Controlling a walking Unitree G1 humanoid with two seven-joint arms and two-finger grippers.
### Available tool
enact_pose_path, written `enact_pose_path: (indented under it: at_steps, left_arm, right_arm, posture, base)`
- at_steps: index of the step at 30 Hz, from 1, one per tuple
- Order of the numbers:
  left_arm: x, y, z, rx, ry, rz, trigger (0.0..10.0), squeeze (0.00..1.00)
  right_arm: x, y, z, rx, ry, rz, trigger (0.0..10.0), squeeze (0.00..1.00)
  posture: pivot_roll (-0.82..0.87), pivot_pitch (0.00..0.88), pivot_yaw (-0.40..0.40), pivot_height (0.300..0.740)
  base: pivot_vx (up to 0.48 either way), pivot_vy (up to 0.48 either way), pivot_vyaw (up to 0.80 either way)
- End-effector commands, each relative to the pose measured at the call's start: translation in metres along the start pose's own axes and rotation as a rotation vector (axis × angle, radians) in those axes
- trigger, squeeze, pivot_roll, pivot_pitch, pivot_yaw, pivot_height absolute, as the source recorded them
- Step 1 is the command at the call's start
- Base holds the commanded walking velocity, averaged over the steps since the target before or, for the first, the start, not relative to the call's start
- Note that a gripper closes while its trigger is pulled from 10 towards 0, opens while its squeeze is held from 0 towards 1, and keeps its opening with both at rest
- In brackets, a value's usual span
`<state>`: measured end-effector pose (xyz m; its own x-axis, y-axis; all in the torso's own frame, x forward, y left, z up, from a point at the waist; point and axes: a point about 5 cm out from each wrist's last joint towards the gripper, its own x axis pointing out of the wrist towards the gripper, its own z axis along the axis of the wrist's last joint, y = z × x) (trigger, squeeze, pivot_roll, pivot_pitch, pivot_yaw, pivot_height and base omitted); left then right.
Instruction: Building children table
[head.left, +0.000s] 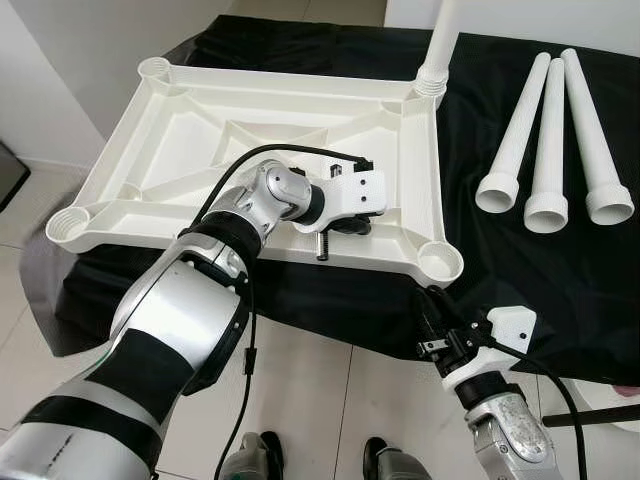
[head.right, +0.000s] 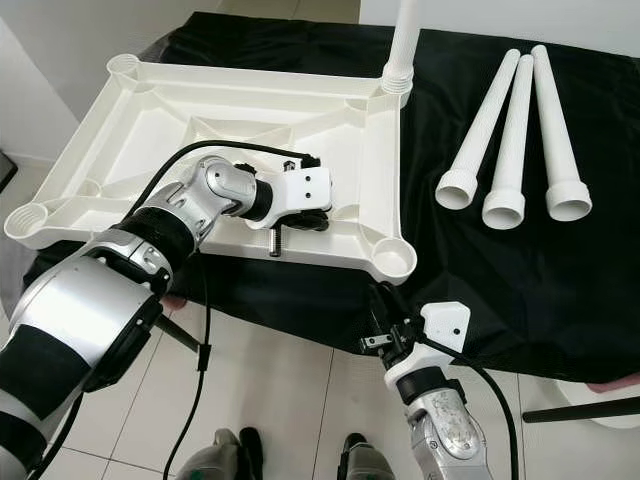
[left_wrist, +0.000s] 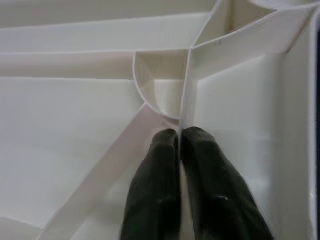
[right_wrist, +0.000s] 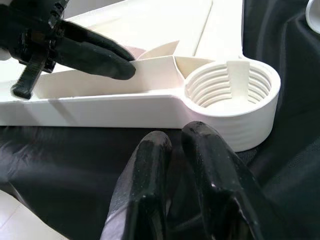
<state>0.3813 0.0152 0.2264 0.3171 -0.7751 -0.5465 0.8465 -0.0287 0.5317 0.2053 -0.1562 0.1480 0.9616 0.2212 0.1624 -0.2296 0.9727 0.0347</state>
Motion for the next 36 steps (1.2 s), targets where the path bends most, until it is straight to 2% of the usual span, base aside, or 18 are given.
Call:
enact_pose_path:
  at_steps: [1, 6, 13, 14, 17, 21, 24, 26, 27, 28, 31, 32, 33, 34, 36]
  left_arm:
    - [0.007, -0.021, -0.015, -0.068, 0.024, -0.178, 10.0, 1.0]
    - [0.001, -0.017, -0.011, -0.08, -0.012, -0.218, 10.0, 1.0]
    - [-0.016, -0.005, 0.008, 0.008, -0.105, -0.295, 10.0, 1.0]
    - [-0.019, -0.003, 0.011, 0.013, -0.121, -0.304, 10.0, 0.0]
    - [-0.023, 0.0, 0.014, 0.016, -0.139, -0.312, 10.0, 0.0]
    - [-0.043, 0.017, 0.032, 0.023, -0.229, -0.29, 10.0, 0.0]
    - [-0.044, 0.018, 0.032, 0.015, -0.236, -0.287, 10.0, 0.0]
    - [-0.04, 0.018, 0.029, -0.025, -0.261, -0.22, 10.0, 0.0]
    - [-0.04, 0.018, 0.029, -0.025, -0.261, -0.22, 10.0, 0.0]
    - [-0.036, 0.019, 0.026, -0.082, -0.278, -0.162, 10.0, 0.0]
    - [-0.034, 0.019, 0.024, -0.111, -0.295, -0.114, 10.0, 0.0]
    - [-0.034, 0.022, 0.023, -0.167, -0.338, -0.032, 10.0, 0.0]
    - [-0.035, 0.026, 0.02, -0.227, -0.38, 0.04, 10.0, 0.0]
    - [-0.035, 0.026, 0.02, -0.227, -0.38, 0.04, 10.0, 0.0]
    - [-0.042, 0.03, 0.016, -0.29, -0.438, 0.117, 10.0, 0.0]
  right_arm:
    - [-0.001, -0.001, -0.005, 0.002, 0.024, 0.0, 10.0, 0.0]
    - [0.002, -0.003, -0.006, 0.0, 0.022, 0.0, 10.0, 0.0]
    - [0.008, -0.006, -0.004, -0.006, -0.001, 0.0, 10.0, 0.0]
    - [0.009, -0.006, -0.003, -0.007, -0.005, 0.0, 10.0, 0.0]
    - [0.011, -0.007, -0.003, -0.008, -0.009, -0.001, 10.0, 0.0]
    - [0.017, -0.009, -0.003, -0.01, -0.018, 0.01, 10.0, 0.0]
    - [0.018, -0.009, -0.003, -0.01, -0.019, 0.012, 10.0, 0.0]
    - [0.022, -0.011, -0.002, -0.013, -0.029, 0.01, 10.0, 0.0]
    - [0.022, -0.011, -0.002, -0.013, -0.029, 0.01, 10.0, 0.0]
    - [0.025, -0.013, 0.0, -0.018, -0.04, 0.001, 10.0, 0.0]
    - [0.028, -0.015, 0.002, -0.019, -0.052, -0.007, 10.0, 0.0]
    - [0.033, -0.017, 0.005, -0.024, -0.074, -0.023, 10.0, 0.0]
    - [0.038, -0.019, 0.01, -0.029, -0.096, -0.036, 10.0, 0.0]
    - [0.038, -0.019, 0.01, -0.029, -0.096, -0.036, 10.0, 0.0]
    - [0.045, -0.022, 0.017, -0.027, -0.13, -0.051, 10.0, 0.0]
  posture:
    - [-0.06, 0.218, 0.079, 0.74]
    - [-0.06, 0.208, 0.075, 0.74]
    - [-0.05, 0.195, 0.068, 0.74]
    - [-0.05, 0.19, 0.065, 0.74]
    - [-0.05, 0.189, 0.062, 0.74]
    - [-0.02, 0.175, 0.048, 0.74]
    - [-0.02, 0.175, 0.048, 0.74]
    - [-0.01, 0.172, 0.044, 0.74]
    - [-0.01, 0.172, 0.044, 0.74]
    - [-0.01, 0.171, 0.042, 0.74]
    - [-0.01, 0.17, 0.042, 0.74]
    - [0.0, 0.17, 0.04, 0.74]
    - [0.0, 0.17, 0.035, 0.74]
    - [0.0, 0.17, 0.035, 0.74]
    - [0.0, 0.17, 0.038, 0.74]
  base:
    - [0.0, 0.0, 0.0]
    - [0.0, 0.0, 0.0]
    - [0.0, 0.0, 0.0]
    - [0.0, 0.0, 0.0]
    - [0.0, 0.0, 0.0]
    - [0.0, 0.0, 0.0]
    - [0.0, 0.0, 0.0]
    - [0.0, 0.0, 0.0]
    - [0.0, 0.0, 0.0]
    - [0.0, 0.0, 0.0]
    - [0.0, 0.0, 0.0]
    - [0.0, 0.0, 0.0]
    - [0.0, 0.0, 0.0]
    - [0.0, 0.0, 0.0]
    - [0.0, 0.0, 0.0]
